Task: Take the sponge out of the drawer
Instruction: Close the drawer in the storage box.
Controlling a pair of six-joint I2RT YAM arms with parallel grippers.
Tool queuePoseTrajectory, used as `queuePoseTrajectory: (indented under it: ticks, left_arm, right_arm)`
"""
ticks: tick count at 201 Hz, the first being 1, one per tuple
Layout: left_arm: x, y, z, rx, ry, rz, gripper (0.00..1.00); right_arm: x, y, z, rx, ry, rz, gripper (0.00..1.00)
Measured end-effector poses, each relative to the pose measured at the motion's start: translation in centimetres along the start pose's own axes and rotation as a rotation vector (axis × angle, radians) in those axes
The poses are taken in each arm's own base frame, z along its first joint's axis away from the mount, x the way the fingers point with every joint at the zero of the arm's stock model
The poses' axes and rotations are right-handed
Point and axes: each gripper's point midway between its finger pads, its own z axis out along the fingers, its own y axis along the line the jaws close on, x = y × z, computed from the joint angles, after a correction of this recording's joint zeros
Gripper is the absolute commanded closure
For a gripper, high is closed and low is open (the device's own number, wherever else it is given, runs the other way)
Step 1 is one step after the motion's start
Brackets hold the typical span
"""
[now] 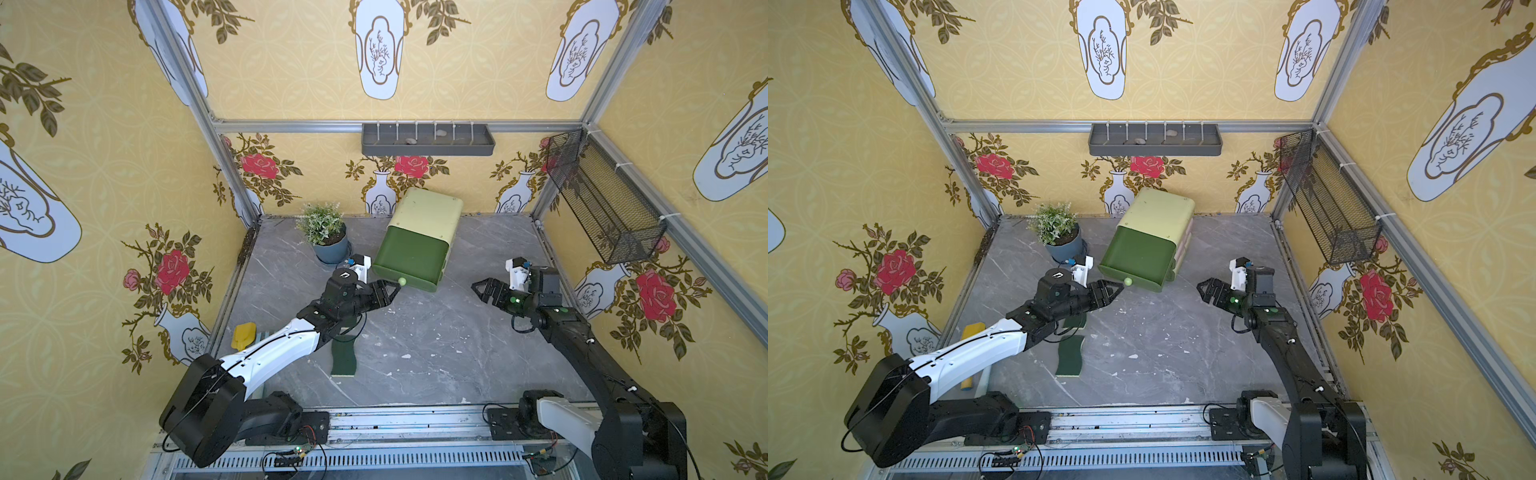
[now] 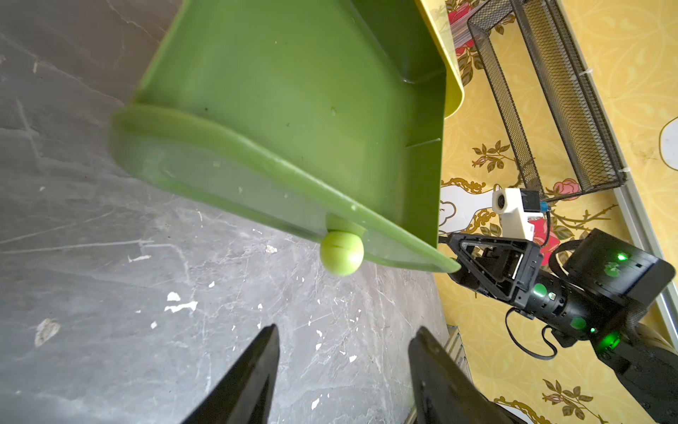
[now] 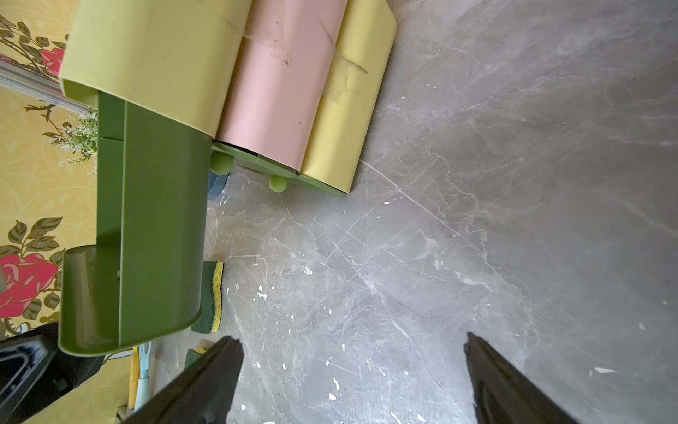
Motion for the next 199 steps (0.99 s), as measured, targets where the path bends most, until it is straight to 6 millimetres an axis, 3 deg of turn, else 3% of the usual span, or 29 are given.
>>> queuePoseTrajectory:
  ticks: [105, 199]
  left_arm:
    - [-2.6, -0.3, 3.4, 0.015, 0.013, 0.005, 0.71]
    - [-6.1, -1.6, 6.0, 0.04, -0.016, 0.014, 0.75]
  right_arm:
    - [0.0, -0.1, 0.0, 0.003, 0.0, -0.007, 0.02]
    - [0.2, -0.2, 0.1, 0.007, 0.004, -0.007, 0.02]
